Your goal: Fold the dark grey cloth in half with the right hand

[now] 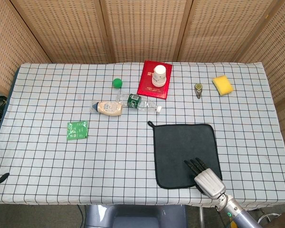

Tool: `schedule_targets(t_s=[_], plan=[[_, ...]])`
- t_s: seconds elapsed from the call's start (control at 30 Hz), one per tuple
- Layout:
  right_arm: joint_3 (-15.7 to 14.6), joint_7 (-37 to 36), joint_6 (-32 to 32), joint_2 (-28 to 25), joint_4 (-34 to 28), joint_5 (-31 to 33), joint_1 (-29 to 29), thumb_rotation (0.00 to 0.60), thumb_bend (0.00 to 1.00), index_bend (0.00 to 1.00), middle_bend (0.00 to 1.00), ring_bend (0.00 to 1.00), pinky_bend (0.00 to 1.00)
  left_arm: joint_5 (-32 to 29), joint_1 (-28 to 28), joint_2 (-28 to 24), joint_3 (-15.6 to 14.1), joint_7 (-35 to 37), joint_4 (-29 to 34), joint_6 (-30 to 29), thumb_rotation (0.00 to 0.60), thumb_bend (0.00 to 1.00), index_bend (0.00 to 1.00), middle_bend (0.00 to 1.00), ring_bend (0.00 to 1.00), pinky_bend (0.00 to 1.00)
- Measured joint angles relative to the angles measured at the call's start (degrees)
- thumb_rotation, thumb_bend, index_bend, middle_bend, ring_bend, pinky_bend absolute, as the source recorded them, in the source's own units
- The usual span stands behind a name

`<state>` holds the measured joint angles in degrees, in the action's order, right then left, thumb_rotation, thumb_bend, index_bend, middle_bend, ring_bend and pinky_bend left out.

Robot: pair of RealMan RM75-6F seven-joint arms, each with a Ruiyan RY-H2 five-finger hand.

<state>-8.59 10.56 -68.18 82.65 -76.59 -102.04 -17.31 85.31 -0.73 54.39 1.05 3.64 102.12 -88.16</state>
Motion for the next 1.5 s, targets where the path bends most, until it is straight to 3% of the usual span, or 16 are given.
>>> schedule_targets(t_s=[0.7,1.13,1.5], plan=[[1.50,-3.33,0.71,-0.18,-1.53,2.31,-1.65,0.600,0.64,0.61,0.00,0.00,0.00,0.00,0.00,-0.11,0.00,0.33,-0.05,0.03,0.600,0.00,0.00,0.00,0.00,0.00],[9.50,-0.96,7.29,-1.32,-6.80,11.20,-7.13,0.600,0.64,0.62,0.00,0.00,0.00,-1.80,0.86,-0.17,0.56,1.06,-0.47,1.92,0.600,0.00,0.00,0.00,0.00,0.00],[17.09,2.87,15.12,0.48,-5.54,23.81,-12.98,0.600,0.64,0.62,0.00,0.00,0.00,-3.42,1.78,0.14,1.06,1.21,-1.10,3.74,0.600,0.00,0.00,0.00,0.00,0.00]])
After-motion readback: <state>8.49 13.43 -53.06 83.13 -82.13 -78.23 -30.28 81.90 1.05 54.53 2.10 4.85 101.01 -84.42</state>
